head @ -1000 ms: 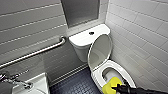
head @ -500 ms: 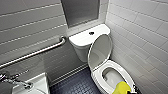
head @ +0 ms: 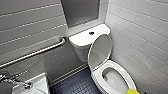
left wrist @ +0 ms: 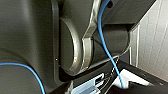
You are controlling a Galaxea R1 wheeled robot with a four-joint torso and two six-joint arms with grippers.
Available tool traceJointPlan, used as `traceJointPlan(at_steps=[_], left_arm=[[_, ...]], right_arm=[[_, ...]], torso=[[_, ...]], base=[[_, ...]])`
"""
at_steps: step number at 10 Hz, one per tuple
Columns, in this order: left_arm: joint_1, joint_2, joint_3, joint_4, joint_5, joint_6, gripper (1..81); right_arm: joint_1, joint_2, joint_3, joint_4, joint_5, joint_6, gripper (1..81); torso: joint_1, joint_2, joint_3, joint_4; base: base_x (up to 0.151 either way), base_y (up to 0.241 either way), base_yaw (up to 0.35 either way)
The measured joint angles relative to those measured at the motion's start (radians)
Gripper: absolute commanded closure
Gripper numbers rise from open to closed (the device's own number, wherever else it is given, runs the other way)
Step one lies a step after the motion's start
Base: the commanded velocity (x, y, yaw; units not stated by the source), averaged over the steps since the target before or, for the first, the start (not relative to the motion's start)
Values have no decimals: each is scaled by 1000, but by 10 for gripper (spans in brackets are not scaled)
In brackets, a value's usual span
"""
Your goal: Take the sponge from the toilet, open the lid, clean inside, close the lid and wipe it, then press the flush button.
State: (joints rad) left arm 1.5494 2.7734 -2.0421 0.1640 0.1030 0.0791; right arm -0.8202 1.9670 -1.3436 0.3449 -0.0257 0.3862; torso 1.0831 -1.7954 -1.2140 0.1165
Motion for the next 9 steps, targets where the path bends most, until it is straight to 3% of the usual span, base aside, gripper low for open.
traceJointPlan(at_steps=[3, 6, 9], left_arm=[[0, 3, 0, 0, -1, 6, 10], [0, 10, 0, 0, -1, 11, 10], [0, 8, 0, 0, -4, 11, 10]], right_arm=[[12, -18, 83, -10, 6, 0, 811], [97, 1, 111, -14, -1, 1, 811], [199, 89, 93, -17, -9, 1, 811]], torso=[[0, 0, 0, 0], [0, 0, 0, 0], [0, -1, 0, 0]], base=[[0, 0, 0], [0, 0, 0], [0, 0, 0]])
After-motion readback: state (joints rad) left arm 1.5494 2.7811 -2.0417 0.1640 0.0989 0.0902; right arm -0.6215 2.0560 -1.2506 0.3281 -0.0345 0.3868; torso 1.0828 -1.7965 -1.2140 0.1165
